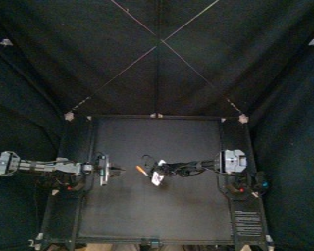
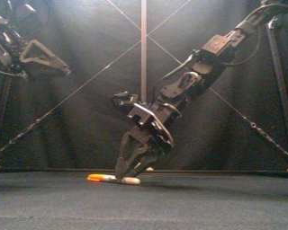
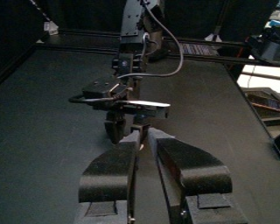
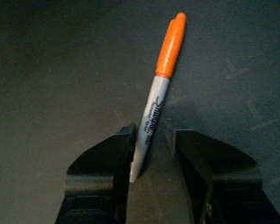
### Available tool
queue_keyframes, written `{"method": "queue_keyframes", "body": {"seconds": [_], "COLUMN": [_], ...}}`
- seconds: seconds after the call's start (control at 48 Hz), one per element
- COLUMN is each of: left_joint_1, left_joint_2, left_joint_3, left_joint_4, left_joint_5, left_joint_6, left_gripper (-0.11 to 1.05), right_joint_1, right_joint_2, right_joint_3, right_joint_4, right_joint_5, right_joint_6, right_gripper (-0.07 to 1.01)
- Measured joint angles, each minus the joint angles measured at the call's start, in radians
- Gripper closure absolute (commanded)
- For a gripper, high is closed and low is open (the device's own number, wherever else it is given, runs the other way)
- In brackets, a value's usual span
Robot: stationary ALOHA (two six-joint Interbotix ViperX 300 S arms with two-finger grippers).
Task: Uncap the pen
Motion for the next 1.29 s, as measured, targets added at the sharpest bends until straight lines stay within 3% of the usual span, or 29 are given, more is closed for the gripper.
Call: {"method": "queue_keyframes", "body": {"seconds": [0.354,0.458,0.729,0.833,1.083,1.292], "left_joint_1": [0.003,0.008,0.012,0.014,0.018,0.018], "left_joint_2": [0.000,0.002,0.002,0.002,0.000,0.000], "left_joint_3": [0.000,0.000,0.000,0.000,-0.012,-0.028], "left_joint_4": [-0.017,-0.032,-0.034,-0.035,-0.072,-0.083], "left_joint_5": [0.000,0.000,0.002,0.002,-0.005,-0.006], "left_joint_6": [0.0000,0.0000,0.0015,0.0000,0.0000,0.0000], "left_gripper": [0.35,0.35,0.35,0.35,0.32,0.13], "right_joint_1": [0.008,0.015,0.017,0.018,0.026,0.026], "right_joint_2": [0.015,0.015,0.017,0.011,-0.124,-0.219], "right_joint_3": [-0.012,-0.014,-0.015,-0.017,-0.025,-0.034], "right_joint_4": [-0.005,-0.005,-0.012,-0.040,-0.199,-0.259], "right_joint_5": [0.044,0.048,0.049,0.054,0.123,0.132], "right_joint_6": [0.000,0.000,0.005,0.000,0.000,0.000], "right_gripper": [0.24,0.28,0.40,0.40,0.40,0.40]}}
